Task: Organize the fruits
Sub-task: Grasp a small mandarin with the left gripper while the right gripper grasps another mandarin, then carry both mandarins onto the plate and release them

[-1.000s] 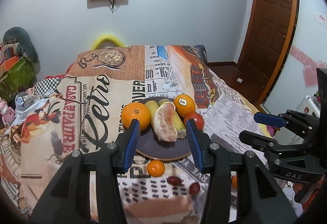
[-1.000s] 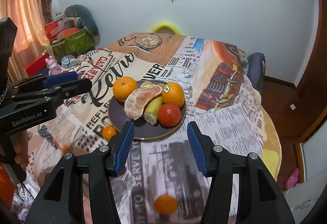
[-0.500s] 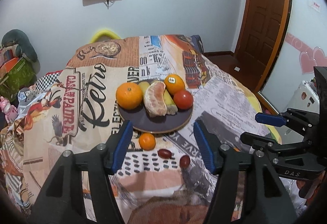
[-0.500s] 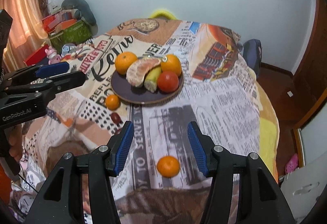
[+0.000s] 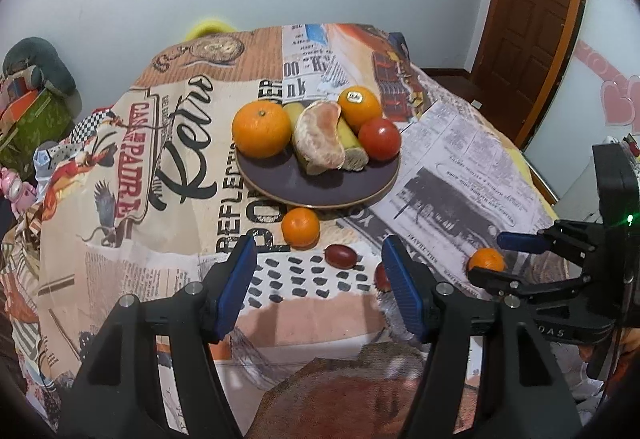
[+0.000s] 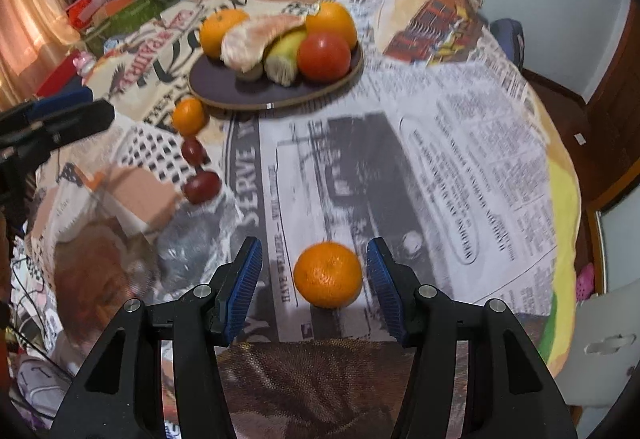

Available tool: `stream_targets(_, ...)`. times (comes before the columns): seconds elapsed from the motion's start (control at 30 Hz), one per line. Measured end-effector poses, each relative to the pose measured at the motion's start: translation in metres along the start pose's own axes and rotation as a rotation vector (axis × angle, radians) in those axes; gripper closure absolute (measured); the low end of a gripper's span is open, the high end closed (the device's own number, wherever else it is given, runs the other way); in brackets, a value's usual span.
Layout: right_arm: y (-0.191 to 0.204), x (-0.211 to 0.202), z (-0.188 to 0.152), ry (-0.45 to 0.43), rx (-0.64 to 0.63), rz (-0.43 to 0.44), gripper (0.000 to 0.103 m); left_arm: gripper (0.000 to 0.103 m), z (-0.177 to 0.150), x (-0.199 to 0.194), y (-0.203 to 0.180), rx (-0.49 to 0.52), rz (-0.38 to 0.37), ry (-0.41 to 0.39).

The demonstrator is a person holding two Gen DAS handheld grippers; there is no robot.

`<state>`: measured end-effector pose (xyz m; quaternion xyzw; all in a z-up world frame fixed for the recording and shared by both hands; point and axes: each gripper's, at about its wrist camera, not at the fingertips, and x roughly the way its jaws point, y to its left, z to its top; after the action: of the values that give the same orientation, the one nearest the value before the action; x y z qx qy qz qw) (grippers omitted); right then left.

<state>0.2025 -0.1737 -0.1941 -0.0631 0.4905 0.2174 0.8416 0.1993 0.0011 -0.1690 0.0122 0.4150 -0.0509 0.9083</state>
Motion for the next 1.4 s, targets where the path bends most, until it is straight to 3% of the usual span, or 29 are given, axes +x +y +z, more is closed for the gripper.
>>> stream_targets(0.1,-0.002,0.005,-0.005,0.009,0.008,-0.003,0.055,0.039,-0.002,0.007,0.003,-0.006,0.0,0.015)
stream_targets(0.23,-0.008,0.011,-0.01,0.022,0.014,-0.007,0.068,0.038,-0.006,0.018,0.005,-0.003,0.005,0.041)
stream_targets(0.43,-0.011,0.005,-0.006,-0.02,0.016,-0.002,0.068,0.038,-0.008,0.035,0.011,-0.019,0.007,0.071)
stream_targets(0.83,-0.011,0.0,0.034,-0.121,0.006,0.034,0.068,0.039,0.004,0.077,0.027,-0.074,0.003,0.114)
stream_targets(1.17,-0.01,0.011,0.048,-0.135,0.011,0.065,0.068,0.068,0.009,0.105,0.029,-0.102,-0.049,0.142)
stream_targets(1.4,-0.01,0.013,0.051,-0.14,0.013,0.077,0.068,0.069,0.008,0.101,0.027,-0.094,-0.04,0.125)
